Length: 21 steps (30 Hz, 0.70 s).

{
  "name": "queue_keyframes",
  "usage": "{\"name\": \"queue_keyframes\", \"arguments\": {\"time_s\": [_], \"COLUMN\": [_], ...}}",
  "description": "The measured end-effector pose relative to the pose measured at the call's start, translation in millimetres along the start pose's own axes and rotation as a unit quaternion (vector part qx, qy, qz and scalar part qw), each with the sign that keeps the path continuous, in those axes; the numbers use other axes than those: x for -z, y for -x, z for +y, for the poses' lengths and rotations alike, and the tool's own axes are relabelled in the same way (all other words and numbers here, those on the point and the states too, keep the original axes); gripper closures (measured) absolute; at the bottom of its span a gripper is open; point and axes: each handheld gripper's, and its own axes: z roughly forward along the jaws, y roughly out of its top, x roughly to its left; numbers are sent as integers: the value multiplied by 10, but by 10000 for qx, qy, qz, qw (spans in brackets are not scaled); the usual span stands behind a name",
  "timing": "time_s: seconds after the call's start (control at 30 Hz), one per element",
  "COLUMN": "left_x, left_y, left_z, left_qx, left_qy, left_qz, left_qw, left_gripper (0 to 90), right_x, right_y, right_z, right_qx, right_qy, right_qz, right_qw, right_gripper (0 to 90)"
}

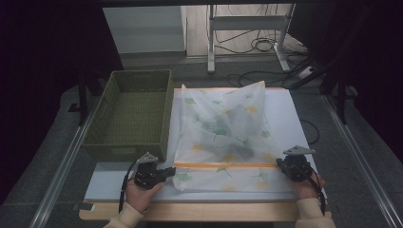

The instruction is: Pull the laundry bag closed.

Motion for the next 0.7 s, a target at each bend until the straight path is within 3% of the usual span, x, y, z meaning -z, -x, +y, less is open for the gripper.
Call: {"name": "queue_keyframes", "arguments": {"time_s": [0.13,0.2,0.3,0.37,0.53,0.7], "left_x": [1,3,13,27,70,142], "left_y": [1,10,21,32,48,-3], "left_z": [0,-14,-29,-30,-31,-26], "left_qx": [-75,-187,-311,-422,-604,-589], "left_qy": [21,33,126,208,192,174], "left_qz": [31,118,226,306,404,495], "left_qw": [10000,9998,9992,9984,9972,9969], "left_gripper": [872,828,672,584,442,366], "right_x": [-5,11,51,76,133,216], "right_y": [20,32,29,16,-18,-36], "right_z": [17,39,70,92,132,108], "right_qx": [11,-6,-57,-77,15,27], "right_qy": [-3,23,190,293,510,670], "right_qz": [71,145,204,268,425,564], "right_qw": [10000,9999,9996,9992,9978,9962], "right_gripper": [855,745,545,460,372,341]}}
